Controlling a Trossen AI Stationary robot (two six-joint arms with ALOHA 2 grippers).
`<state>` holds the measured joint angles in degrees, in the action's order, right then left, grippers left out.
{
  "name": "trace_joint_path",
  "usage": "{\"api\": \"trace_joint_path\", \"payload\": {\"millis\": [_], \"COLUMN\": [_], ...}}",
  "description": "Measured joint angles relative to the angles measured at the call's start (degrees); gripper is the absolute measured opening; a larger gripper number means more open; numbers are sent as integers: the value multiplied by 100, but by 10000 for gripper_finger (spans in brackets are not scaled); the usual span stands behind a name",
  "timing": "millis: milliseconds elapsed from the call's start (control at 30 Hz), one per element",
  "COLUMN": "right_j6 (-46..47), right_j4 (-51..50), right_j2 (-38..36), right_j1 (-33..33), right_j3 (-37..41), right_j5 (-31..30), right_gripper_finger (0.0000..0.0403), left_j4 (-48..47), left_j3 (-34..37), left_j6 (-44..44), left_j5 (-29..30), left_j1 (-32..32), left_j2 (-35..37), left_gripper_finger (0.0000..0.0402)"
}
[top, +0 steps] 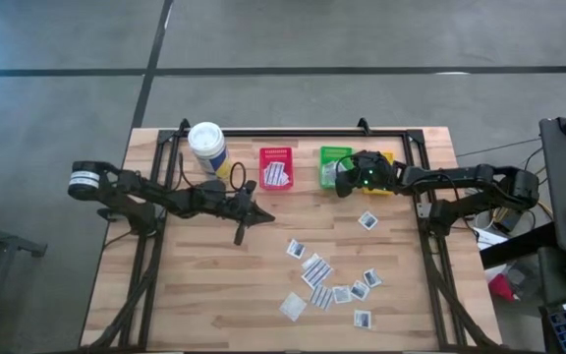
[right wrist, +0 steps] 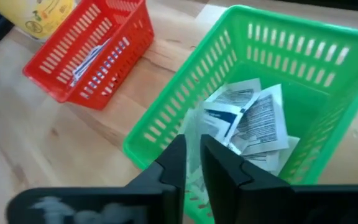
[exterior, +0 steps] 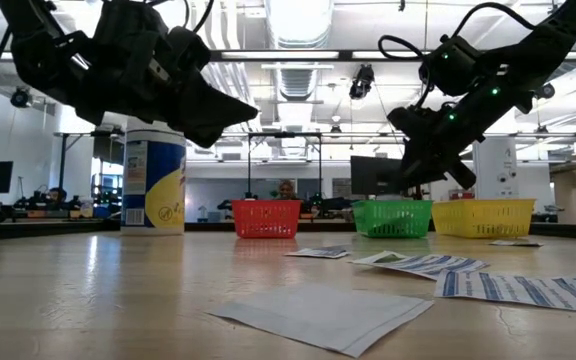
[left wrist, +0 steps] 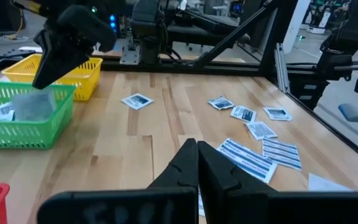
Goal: Pick & Place First Aid Supplies
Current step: Put the alcohol pad in the green bin
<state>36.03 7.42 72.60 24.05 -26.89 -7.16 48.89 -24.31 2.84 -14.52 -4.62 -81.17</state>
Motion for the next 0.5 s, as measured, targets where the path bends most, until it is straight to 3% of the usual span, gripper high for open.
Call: {"api": "trace_joint_path", "payload": {"millis": [267,500], "right_j6": [0,203], "right_j4": [-111,-1171], "right_j2": [-121,-611], "right_j1": [54,-132], "right_j3": [-75,-527], "right_j5": [-163,691], "right_gripper_finger": [101,109], "left_j4": [-10,-293], "left_j3": [-85,-88], "left_j6": [-5,-168], "left_j5": [-40,-107], "left_j1": [0,0], "left_j2": [0,0], "left_gripper_finger": [0,0]}}
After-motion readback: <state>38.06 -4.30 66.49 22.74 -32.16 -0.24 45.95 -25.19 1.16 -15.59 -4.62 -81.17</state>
